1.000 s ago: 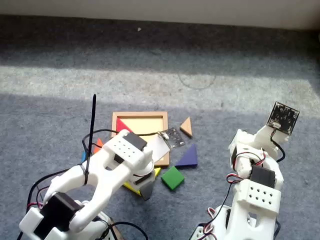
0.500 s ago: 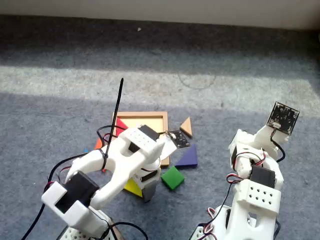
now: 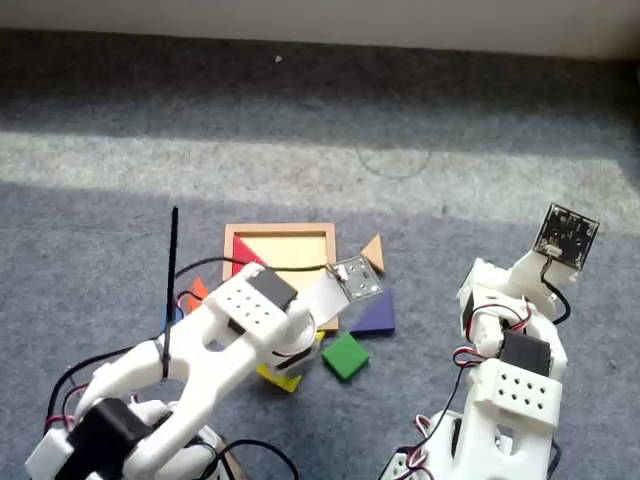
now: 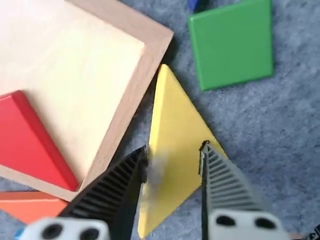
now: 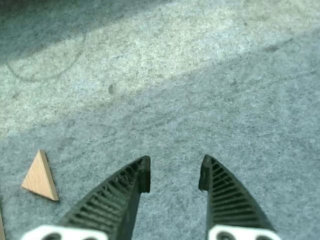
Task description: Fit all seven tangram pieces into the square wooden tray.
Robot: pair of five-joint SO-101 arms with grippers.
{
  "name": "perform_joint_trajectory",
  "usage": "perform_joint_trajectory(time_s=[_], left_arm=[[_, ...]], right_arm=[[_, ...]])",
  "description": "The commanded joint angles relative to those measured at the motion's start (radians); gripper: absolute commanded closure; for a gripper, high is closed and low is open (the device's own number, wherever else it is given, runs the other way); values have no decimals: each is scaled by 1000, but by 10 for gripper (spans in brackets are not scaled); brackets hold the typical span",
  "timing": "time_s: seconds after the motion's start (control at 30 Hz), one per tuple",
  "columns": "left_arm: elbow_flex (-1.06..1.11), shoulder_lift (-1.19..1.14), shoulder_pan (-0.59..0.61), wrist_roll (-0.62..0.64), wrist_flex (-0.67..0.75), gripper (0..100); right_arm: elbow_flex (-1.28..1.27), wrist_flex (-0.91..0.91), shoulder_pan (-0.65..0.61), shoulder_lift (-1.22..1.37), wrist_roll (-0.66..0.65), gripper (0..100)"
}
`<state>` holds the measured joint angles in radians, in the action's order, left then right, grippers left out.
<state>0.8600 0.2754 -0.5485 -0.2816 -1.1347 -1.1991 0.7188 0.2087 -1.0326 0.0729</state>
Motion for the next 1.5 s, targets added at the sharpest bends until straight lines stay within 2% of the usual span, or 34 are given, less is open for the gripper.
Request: perform_joint_trajectory(time_s=[0.0,0.27,0.43,0.63,0.9,1.13,1.33,1.47], left_arm=[[44,163,5,-3,17,835],[45,194,45,-6,15,823],[71,202,47,0,-20,687],[81,193,47,64,-20,684],[162,191,67,66,51,663],[162,182,99,61,58,659],[35,-24,68,61,41,663],[-97,-193,65,61,-35,664]], right_arm=[[10,-22,5,-24,-12,835],[8,-22,5,-24,-12,835],[8,-22,5,-24,-12,835],[8,-22,5,-24,-12,835],[8,-22,5,-24,-12,835],[8,-22,5,-24,-12,835],[8,-22,5,-24,-12,835],[7,-22,5,-24,-12,835]])
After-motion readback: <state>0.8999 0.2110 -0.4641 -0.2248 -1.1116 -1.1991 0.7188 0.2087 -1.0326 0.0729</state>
